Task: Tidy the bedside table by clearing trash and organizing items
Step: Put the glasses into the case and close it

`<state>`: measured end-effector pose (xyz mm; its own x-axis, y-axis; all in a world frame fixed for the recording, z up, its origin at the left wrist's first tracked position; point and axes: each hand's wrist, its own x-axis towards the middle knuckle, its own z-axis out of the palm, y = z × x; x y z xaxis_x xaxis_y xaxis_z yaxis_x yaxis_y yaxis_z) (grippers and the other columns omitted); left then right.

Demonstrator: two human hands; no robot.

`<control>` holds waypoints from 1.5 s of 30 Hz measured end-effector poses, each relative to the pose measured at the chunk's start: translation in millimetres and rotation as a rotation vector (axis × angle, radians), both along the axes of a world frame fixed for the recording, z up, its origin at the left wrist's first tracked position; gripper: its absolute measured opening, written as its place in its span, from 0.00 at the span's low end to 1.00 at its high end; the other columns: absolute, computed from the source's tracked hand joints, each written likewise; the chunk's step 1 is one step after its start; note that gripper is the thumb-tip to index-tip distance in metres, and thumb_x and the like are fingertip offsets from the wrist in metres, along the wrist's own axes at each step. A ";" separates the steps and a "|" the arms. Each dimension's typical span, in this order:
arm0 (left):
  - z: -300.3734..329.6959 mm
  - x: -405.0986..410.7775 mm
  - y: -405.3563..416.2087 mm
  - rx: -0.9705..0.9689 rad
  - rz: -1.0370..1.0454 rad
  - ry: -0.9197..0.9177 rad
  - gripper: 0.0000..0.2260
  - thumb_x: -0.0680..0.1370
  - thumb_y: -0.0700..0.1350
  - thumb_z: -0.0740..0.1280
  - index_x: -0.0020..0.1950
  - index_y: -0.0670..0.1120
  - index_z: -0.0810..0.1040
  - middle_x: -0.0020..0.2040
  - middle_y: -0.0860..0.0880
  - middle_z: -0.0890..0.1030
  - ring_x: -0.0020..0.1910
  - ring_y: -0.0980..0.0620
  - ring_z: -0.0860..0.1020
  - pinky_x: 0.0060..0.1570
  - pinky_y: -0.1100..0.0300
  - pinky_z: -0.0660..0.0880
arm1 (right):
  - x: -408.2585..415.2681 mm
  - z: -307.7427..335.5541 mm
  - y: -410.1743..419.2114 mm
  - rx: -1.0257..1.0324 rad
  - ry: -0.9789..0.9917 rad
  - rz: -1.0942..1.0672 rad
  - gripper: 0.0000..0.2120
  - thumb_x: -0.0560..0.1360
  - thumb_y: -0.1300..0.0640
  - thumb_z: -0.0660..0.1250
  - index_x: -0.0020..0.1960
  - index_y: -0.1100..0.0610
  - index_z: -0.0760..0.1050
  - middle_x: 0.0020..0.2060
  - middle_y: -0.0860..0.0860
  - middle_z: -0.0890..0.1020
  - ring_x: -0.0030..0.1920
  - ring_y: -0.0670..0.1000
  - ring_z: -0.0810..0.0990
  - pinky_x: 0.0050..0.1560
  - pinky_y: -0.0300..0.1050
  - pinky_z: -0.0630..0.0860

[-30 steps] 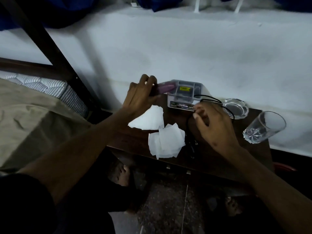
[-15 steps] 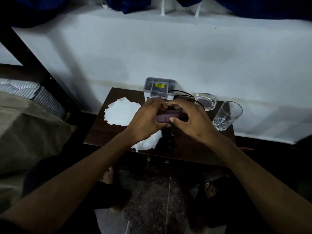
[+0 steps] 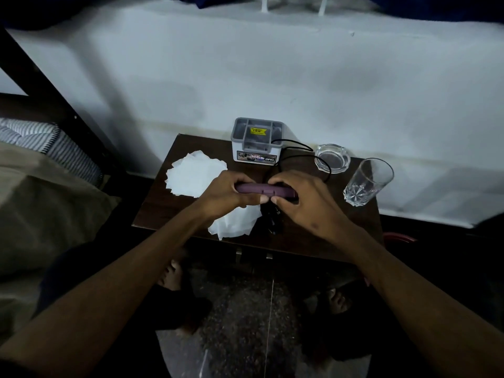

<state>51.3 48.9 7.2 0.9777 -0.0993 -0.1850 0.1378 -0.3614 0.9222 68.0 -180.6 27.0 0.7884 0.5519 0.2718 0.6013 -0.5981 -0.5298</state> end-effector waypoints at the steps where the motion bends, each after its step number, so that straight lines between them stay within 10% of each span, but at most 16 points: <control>1: -1.2 -1.3 -0.4 -0.017 0.007 0.015 0.17 0.69 0.49 0.84 0.54 0.45 0.86 0.48 0.40 0.86 0.42 0.54 0.82 0.44 0.58 0.79 | -0.7 0.1 0.9 -0.012 0.001 -0.002 0.13 0.74 0.52 0.72 0.59 0.50 0.80 0.51 0.45 0.83 0.52 0.48 0.81 0.55 0.49 0.78; 17: 1.9 -1.3 0.1 -0.380 0.091 0.174 0.16 0.73 0.33 0.77 0.60 0.33 0.83 0.57 0.29 0.83 0.55 0.39 0.85 0.56 0.54 0.84 | -0.3 2.6 13.0 -0.494 -0.448 0.089 0.13 0.83 0.52 0.56 0.52 0.57 0.77 0.40 0.54 0.83 0.40 0.59 0.84 0.37 0.52 0.77; 25: 3.9 -4.9 1.9 -0.400 0.030 0.134 0.36 0.61 0.27 0.75 0.69 0.42 0.79 0.60 0.40 0.84 0.55 0.47 0.84 0.55 0.51 0.84 | 26.0 12.0 1.9 -0.268 -0.148 0.016 0.11 0.84 0.51 0.57 0.59 0.49 0.78 0.52 0.49 0.85 0.52 0.54 0.83 0.52 0.54 0.79; 33: 7.2 1.2 21.0 -0.474 0.200 0.150 0.23 0.68 0.21 0.69 0.60 0.35 0.84 0.58 0.34 0.84 0.57 0.39 0.84 0.57 0.47 0.84 | 7.0 -3.0 -1.8 0.079 0.046 -0.292 0.15 0.85 0.48 0.54 0.59 0.52 0.78 0.47 0.51 0.86 0.48 0.54 0.85 0.50 0.54 0.80; 45: -1.0 5.0 28.3 -0.386 0.313 0.098 0.11 0.80 0.30 0.65 0.58 0.36 0.85 0.55 0.35 0.86 0.50 0.39 0.85 0.49 0.49 0.86 | -24.2 -43.6 16.1 -0.216 0.239 -0.298 0.21 0.72 0.30 0.67 0.48 0.48 0.74 0.48 0.46 0.77 0.47 0.51 0.80 0.49 0.52 0.80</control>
<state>56.3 77.2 6.2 0.9514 0.1163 -0.2852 0.2778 0.0756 0.9577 43.8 -164.5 -16.6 0.9486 0.3145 -0.0344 0.2610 -0.8394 -0.4767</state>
